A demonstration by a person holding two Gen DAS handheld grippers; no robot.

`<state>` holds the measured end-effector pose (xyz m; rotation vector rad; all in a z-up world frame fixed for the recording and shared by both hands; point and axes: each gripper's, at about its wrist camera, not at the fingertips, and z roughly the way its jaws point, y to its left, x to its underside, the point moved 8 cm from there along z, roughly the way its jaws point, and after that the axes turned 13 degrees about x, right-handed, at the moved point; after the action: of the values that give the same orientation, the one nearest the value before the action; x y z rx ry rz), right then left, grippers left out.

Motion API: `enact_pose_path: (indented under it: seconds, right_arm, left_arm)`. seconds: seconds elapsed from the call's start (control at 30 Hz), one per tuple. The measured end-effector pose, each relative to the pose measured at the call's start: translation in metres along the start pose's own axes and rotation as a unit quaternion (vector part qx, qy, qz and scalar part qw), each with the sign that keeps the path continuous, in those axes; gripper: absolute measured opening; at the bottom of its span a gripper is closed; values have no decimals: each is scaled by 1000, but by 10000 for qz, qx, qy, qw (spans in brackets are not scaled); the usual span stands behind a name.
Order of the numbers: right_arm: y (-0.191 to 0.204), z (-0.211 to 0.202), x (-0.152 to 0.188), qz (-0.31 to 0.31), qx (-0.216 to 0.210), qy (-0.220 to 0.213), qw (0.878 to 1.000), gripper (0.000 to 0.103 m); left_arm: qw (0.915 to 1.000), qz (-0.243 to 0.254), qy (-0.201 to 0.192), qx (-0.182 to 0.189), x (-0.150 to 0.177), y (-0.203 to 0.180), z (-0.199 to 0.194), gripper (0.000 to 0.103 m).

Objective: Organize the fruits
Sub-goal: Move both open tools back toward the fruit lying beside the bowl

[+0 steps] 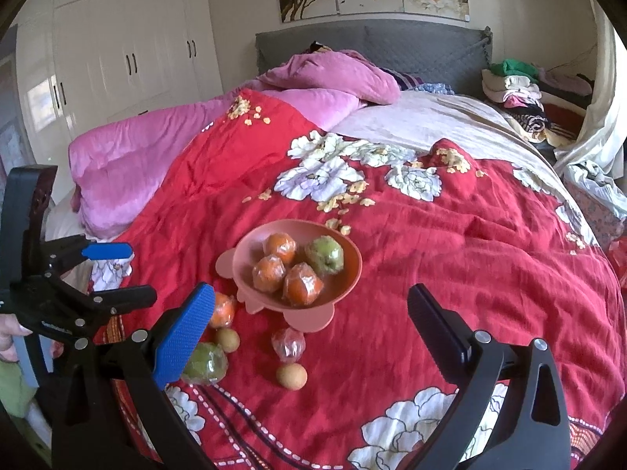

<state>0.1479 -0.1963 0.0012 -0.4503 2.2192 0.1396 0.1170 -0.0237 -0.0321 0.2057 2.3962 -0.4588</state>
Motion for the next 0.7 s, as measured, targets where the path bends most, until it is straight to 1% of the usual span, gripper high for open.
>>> enact_pose_path:
  seconds: [0.37,0.7]
  right_arm:
    - [4,-2,13,-91,28,108,9999,98]
    - [3,0,28,-261,183,220,9993,98]
  left_arm:
    - [10000,52,50,3,8,-3,-3,93]
    - [9997,152,191,31,19,-9,0,93]
